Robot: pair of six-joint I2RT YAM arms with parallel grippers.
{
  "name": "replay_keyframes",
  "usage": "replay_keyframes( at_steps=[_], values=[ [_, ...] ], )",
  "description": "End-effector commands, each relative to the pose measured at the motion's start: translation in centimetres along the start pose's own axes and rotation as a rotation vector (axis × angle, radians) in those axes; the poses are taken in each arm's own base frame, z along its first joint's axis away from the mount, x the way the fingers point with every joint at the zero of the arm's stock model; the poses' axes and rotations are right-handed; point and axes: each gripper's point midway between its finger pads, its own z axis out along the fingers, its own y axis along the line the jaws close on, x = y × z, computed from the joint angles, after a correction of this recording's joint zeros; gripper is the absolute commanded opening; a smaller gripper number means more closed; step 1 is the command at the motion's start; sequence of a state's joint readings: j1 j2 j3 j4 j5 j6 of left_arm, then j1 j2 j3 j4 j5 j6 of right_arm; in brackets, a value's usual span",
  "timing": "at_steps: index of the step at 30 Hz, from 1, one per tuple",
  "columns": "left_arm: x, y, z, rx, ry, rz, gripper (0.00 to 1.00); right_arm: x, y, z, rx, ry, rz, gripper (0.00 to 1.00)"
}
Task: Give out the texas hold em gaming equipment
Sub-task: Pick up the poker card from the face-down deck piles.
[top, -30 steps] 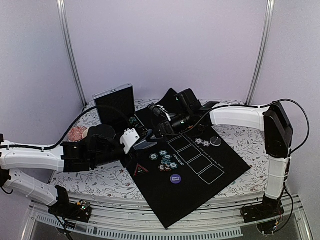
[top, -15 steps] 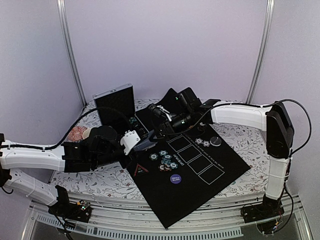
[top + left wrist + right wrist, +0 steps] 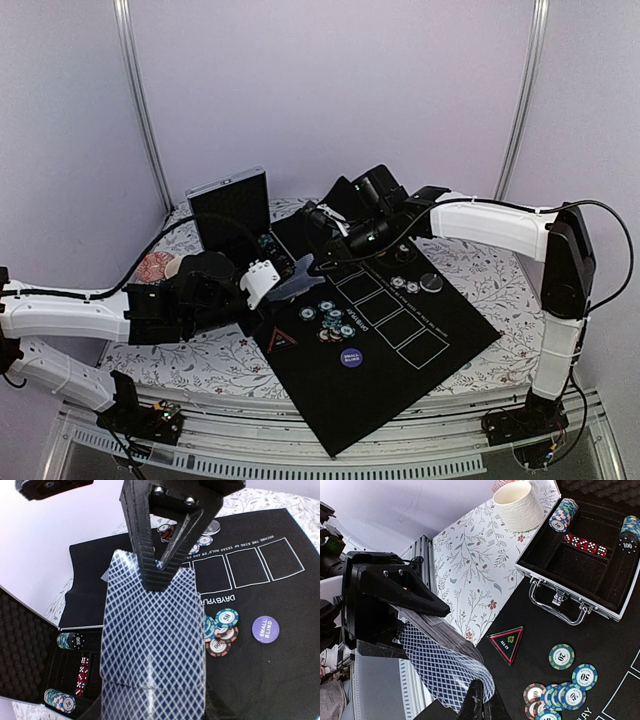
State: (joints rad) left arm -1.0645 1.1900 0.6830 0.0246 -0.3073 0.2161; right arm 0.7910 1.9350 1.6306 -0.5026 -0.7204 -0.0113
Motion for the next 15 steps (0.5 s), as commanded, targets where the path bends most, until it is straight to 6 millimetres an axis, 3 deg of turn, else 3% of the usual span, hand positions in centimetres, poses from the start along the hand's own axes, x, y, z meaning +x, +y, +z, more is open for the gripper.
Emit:
replay_keyframes(
  at_steps=[1, 10, 15],
  values=[
    [-2.2, 0.2, -0.6, -0.004, -0.080, -0.025, 0.42, -0.9, 0.0, -1.9, 0.078, -0.005, -0.035, 0.03],
    [-1.8, 0.3, -0.8, -0.007, -0.073, -0.035, 0.42, -1.7, 1.2, -3.7, 0.094, -0.013, -0.067, 0.02],
    [-1.7, 0.5, -1.1, -0.014, -0.078, -0.040, 0.42, -3.0, 2.5, -6.4, 0.058, -0.068, -0.090, 0.02]
  ],
)
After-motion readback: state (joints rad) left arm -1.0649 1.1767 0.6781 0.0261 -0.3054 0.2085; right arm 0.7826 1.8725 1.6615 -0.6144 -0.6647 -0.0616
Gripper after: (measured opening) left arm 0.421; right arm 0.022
